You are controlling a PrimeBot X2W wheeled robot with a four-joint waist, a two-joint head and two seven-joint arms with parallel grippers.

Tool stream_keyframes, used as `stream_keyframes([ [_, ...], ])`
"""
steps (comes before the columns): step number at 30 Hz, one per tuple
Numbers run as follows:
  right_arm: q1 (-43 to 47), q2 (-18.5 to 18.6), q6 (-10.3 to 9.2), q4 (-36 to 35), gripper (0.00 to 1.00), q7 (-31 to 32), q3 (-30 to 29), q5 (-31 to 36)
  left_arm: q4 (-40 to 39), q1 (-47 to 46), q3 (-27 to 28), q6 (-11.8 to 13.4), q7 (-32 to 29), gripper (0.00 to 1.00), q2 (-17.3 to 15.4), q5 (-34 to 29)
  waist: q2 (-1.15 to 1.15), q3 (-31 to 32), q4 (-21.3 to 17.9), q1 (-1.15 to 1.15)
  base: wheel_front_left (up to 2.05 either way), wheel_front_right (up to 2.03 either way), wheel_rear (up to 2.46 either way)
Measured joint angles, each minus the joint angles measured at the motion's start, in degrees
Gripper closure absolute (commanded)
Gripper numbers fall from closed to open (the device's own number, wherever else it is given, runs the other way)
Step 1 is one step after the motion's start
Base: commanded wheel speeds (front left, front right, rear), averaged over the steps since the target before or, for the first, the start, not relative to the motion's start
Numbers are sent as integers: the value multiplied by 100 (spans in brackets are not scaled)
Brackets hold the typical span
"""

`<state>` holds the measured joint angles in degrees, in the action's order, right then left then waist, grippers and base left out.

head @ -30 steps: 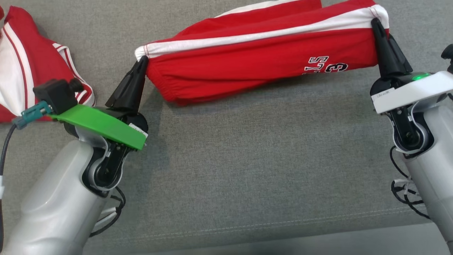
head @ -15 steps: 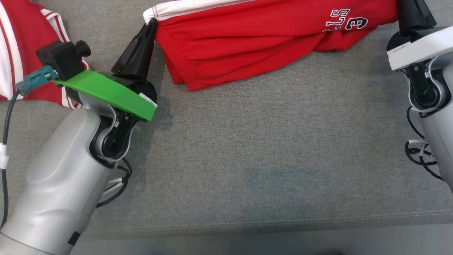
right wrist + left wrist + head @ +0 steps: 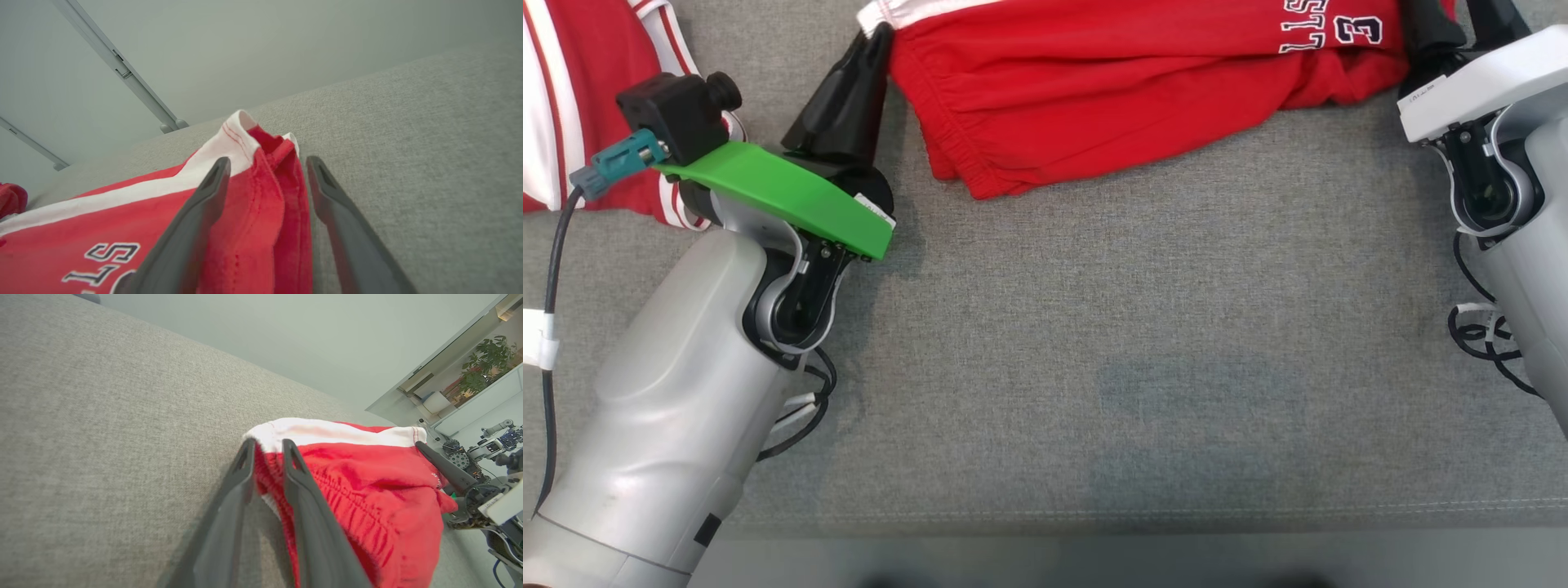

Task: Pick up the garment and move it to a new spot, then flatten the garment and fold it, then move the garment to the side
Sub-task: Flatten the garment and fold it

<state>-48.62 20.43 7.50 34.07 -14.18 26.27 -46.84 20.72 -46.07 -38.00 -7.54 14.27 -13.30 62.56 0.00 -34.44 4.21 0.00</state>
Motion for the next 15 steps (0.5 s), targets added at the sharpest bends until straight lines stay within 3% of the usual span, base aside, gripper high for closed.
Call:
stream_keyframes([
  [9, -24, -122, 0, 349, 0, -41, 70, -19, 244, -15, -141, 0, 18, 0, -7, -59, 0, 182, -45, 0, 0, 0, 0],
  [15, 160, -197, 0, 98, 0, -41, -218, -14, 275, 148, 119, 0, 16, 0, -185, -532, 0, 544, -114, 0, 0, 0, 0],
])
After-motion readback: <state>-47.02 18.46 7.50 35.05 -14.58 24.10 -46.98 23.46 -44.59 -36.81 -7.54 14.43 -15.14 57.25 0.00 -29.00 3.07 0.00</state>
